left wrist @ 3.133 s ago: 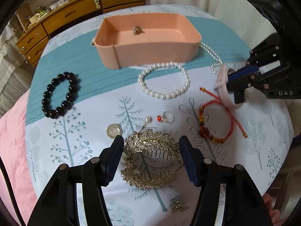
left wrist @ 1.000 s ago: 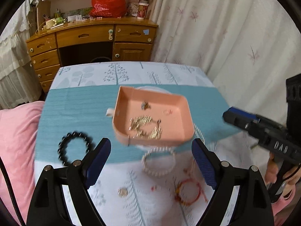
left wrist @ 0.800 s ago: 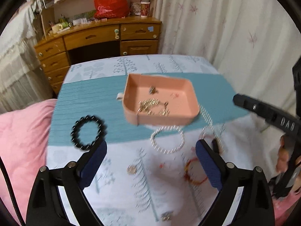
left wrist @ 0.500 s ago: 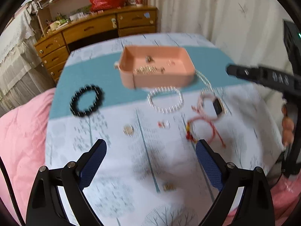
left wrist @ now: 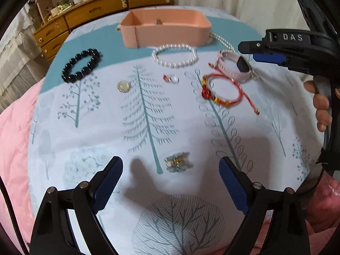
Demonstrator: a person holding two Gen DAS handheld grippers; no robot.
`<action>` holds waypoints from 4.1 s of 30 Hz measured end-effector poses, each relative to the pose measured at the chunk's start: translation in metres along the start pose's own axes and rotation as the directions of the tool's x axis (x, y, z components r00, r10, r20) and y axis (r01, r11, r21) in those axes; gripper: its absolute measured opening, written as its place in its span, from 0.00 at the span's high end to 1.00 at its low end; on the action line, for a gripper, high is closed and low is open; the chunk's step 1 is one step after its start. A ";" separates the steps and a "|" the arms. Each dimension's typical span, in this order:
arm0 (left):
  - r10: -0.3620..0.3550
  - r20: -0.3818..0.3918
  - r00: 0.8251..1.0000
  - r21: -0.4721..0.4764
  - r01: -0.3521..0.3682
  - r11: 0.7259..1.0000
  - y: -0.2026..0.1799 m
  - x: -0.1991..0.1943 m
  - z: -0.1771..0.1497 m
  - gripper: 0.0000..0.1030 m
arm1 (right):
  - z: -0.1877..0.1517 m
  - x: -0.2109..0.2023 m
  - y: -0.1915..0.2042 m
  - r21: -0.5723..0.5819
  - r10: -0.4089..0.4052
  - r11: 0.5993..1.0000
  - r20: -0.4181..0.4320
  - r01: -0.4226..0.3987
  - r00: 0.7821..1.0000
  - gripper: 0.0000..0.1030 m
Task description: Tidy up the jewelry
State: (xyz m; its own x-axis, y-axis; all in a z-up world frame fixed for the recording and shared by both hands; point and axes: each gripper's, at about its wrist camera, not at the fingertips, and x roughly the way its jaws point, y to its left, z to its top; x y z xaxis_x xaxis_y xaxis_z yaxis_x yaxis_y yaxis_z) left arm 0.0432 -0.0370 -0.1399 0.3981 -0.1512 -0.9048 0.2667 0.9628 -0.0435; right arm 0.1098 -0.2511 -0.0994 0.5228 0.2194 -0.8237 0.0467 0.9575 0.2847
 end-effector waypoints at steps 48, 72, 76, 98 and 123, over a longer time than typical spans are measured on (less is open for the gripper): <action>0.037 0.274 0.961 0.048 -0.052 0.997 0.032 -0.057 0.132 0.79 | 0.065 -0.036 0.049 -0.167 0.124 0.980 0.117 -0.104 0.985 0.91; -0.111 0.180 0.977 -0.157 0.140 0.977 0.058 0.001 0.247 0.25 | 0.114 0.009 0.034 -0.022 0.129 0.992 0.031 -0.128 0.991 0.88; -0.091 0.186 0.978 -0.175 0.124 0.977 0.066 -0.007 0.243 0.18 | 0.109 0.004 0.035 -0.026 0.092 0.995 0.034 -0.091 0.995 0.82; 0.137 0.126 0.983 -0.523 -0.051 0.851 0.187 0.004 0.151 0.11 | 0.030 -0.017 0.037 -0.032 -0.007 0.999 0.100 0.010 0.995 0.68; 0.226 -0.001 0.974 -0.575 -0.186 0.797 0.203 0.058 0.132 0.15 | -0.055 0.020 0.062 -0.223 -0.015 0.975 0.018 0.019 1.000 0.20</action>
State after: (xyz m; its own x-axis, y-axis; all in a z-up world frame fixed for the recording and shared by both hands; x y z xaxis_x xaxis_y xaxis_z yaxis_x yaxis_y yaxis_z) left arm 0.2360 0.1202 -0.1450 0.4468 0.0707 -0.8918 -0.3658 0.9242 -0.1100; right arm 0.0763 -0.1769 -0.1246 0.5373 0.2017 -0.8189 -0.1349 0.9790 0.1526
